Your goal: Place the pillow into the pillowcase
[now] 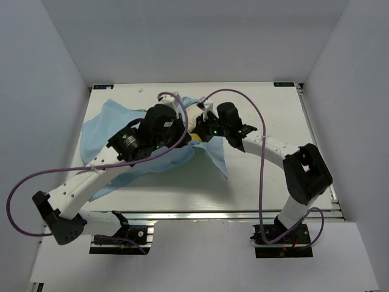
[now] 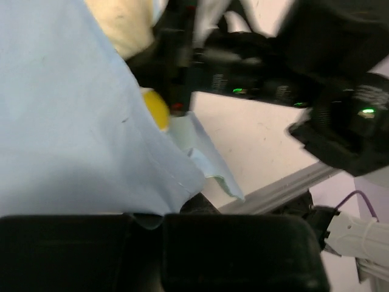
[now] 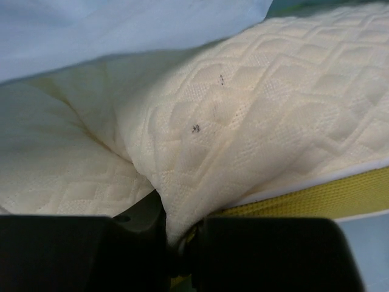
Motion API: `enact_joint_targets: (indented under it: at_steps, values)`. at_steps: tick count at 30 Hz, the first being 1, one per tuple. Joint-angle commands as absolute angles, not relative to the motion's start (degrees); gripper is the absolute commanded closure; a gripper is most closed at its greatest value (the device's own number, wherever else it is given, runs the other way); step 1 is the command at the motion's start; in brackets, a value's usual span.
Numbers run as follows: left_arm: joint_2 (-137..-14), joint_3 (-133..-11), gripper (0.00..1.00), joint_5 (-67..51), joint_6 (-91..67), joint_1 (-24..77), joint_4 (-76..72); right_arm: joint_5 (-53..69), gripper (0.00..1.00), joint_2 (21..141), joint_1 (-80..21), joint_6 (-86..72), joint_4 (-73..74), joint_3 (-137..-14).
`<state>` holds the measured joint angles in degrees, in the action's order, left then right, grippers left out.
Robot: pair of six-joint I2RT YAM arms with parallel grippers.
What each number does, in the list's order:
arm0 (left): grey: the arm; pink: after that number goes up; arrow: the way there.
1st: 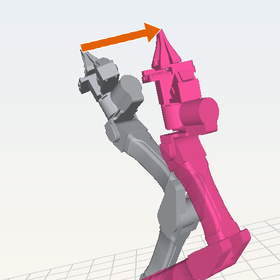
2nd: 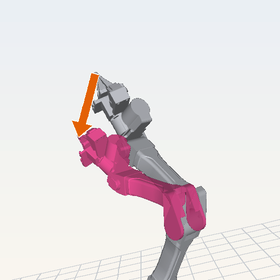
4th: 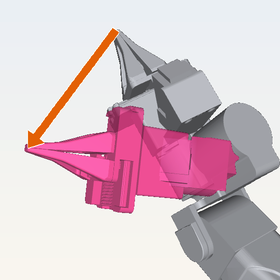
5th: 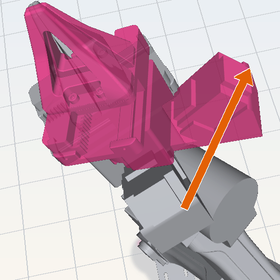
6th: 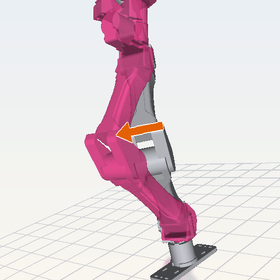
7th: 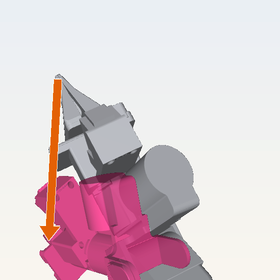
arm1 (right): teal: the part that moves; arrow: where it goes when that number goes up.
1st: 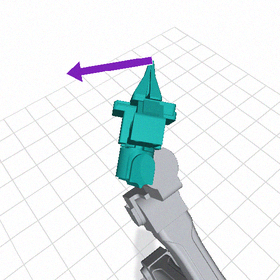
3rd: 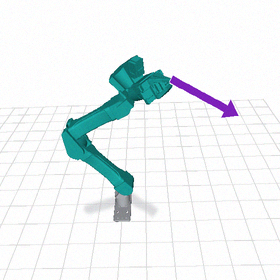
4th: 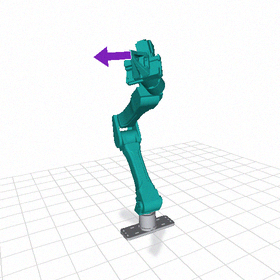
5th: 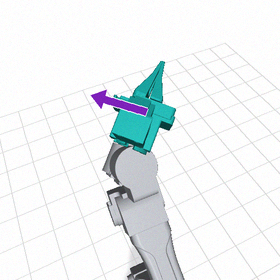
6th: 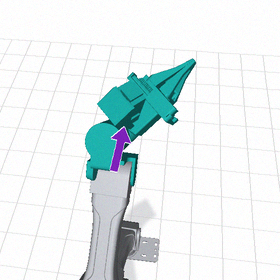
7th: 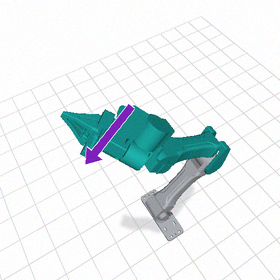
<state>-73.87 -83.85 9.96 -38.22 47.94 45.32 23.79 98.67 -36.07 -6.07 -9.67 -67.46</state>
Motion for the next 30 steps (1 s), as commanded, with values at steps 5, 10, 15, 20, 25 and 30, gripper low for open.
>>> enact_joint_targets:
  at_steps: [5, 10, 15, 20, 25, 30]
  values:
    - [-65.74, -64.26, 1.00, -6.31, -47.63, 42.19, 24.28, 34.19, 1.00, 85.70, -35.42, 9.91, -14.33, -52.57]
    - [-69.51, -73.16, 1.00, -18.97, -49.84, 42.01, 21.00, 26.20, 1.00, 79.64, -34.37, 22.93, -17.04, -45.10]
    - [-80.14, -90.59, 1.00, -23.72, -43.96, 40.61, 33.36, 13.64, 1.00, 78.14, -29.54, 25.66, -23.54, -44.82]
    - [-85.87, -97.56, 1.00, -28.39, -43.86, 39.90, 34.37, 11.86, 1.00, 75.50, -24.97, 29.79, -28.21, -42.82]
    - [-85.87, -89.58, 1.00, -24.01, -42.45, 39.29, 32.79, 15.37, 1.00, 72.25, -21.62, 30.33, -25.41, -39.82]
    - [-86.48, -71.67, 0.90, -22.24, -43.76, 39.20, 22.70, 23.98, 1.00, 70.93, -16.62, 28.65, -17.69, -39.99]
